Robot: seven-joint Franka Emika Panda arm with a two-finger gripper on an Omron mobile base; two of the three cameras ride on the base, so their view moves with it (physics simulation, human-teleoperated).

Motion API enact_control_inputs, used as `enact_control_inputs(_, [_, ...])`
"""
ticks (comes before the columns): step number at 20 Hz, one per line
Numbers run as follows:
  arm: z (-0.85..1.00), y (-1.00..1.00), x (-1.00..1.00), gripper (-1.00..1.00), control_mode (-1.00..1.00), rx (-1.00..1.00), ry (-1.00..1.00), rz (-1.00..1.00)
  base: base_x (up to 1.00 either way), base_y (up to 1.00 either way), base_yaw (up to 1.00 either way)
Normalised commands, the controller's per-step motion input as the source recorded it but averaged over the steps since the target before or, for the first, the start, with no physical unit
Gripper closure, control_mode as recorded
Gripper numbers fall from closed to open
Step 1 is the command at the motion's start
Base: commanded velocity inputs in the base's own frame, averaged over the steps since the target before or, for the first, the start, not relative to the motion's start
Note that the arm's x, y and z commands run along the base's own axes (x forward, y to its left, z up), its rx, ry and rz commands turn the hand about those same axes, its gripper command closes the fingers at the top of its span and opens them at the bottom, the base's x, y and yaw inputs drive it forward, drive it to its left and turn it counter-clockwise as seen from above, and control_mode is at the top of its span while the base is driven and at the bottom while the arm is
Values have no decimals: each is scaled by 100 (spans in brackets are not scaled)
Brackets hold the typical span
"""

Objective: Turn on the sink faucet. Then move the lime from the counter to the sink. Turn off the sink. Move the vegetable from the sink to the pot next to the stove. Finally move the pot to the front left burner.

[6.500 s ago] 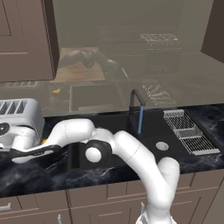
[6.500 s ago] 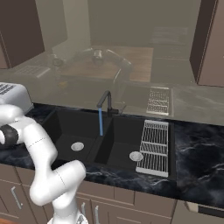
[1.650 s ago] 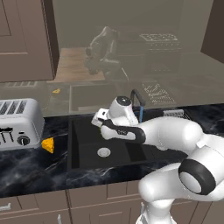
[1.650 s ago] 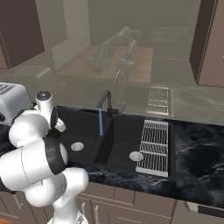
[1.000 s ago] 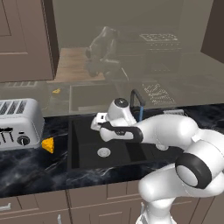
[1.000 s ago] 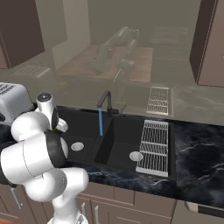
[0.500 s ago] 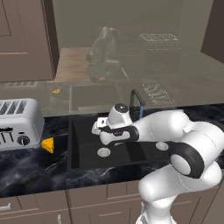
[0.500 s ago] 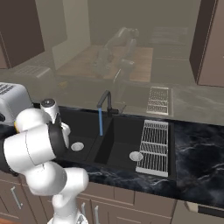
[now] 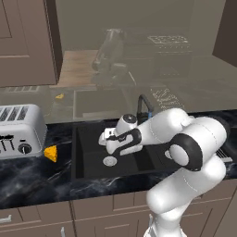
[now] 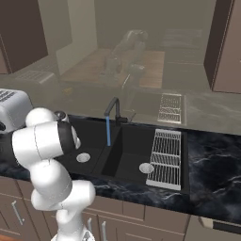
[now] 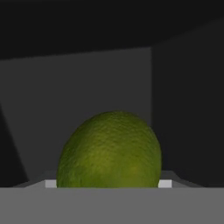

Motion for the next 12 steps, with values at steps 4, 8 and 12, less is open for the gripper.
enact_control_inputs(4, [-31,0,15,100,-100,-5,0,0,0,0,0])
enact_control_inputs(8, [-33,0,14,100,-100,-6,0,0,0,0,0])
enact_control_inputs(12, [-33,0,19,100,-100,-5,0,0,0,0,0])
